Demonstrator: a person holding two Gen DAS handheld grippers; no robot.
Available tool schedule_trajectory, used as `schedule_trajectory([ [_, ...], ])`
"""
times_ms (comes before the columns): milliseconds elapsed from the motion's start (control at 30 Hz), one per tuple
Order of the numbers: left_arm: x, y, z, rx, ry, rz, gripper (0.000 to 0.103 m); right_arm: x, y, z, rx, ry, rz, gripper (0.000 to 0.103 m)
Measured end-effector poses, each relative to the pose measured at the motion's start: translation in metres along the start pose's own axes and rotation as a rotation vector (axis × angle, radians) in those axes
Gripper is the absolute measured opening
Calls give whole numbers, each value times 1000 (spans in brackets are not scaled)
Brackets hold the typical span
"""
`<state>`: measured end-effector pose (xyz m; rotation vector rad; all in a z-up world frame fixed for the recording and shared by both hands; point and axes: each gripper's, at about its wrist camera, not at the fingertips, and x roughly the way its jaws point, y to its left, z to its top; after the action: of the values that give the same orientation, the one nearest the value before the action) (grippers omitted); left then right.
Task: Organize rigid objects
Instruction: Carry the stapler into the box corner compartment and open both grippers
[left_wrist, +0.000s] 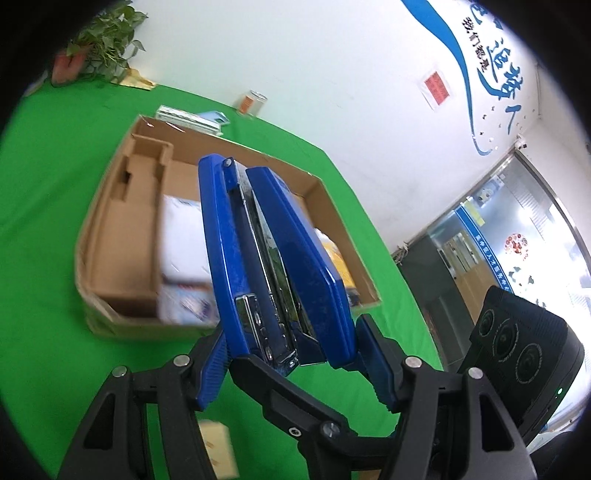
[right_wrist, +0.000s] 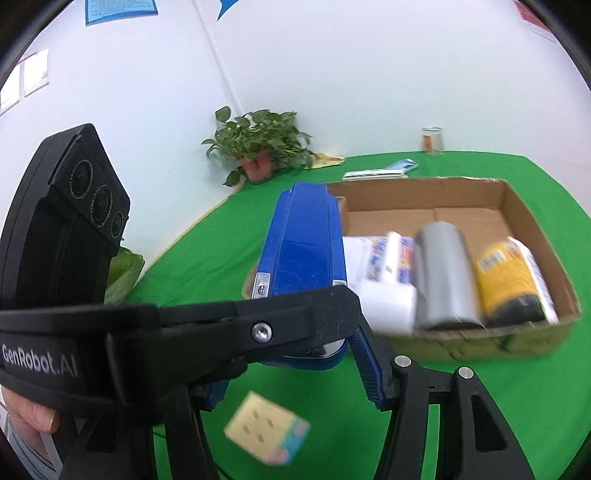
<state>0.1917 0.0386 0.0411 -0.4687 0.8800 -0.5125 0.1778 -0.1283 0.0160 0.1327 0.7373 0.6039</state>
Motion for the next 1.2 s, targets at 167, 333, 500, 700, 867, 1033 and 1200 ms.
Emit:
schedule_trajectory([
  [167,9,43,32,-54,20,18,64,49,8,29,25,45,12,55],
  [333,28,81,55,-82,66,33,64,105,9,50,41,110,11,55],
  [500,48,122,66,-149,129,-5,64,155,5,54,62,173,-9,55],
  [700,61,140,69,-152,193,-26,64,186,-3,45,110,218,-17,55],
  [867,51,139,70,-141,171,59,63,183,1,44,106,203,18,57],
  [1033,1,97,51,57,-37,336,66,136,6,32,-20,98,-68,80],
  [1200,-46,46,1,190,-303,442,93,80,6,-4,-180,-42,-291,99],
])
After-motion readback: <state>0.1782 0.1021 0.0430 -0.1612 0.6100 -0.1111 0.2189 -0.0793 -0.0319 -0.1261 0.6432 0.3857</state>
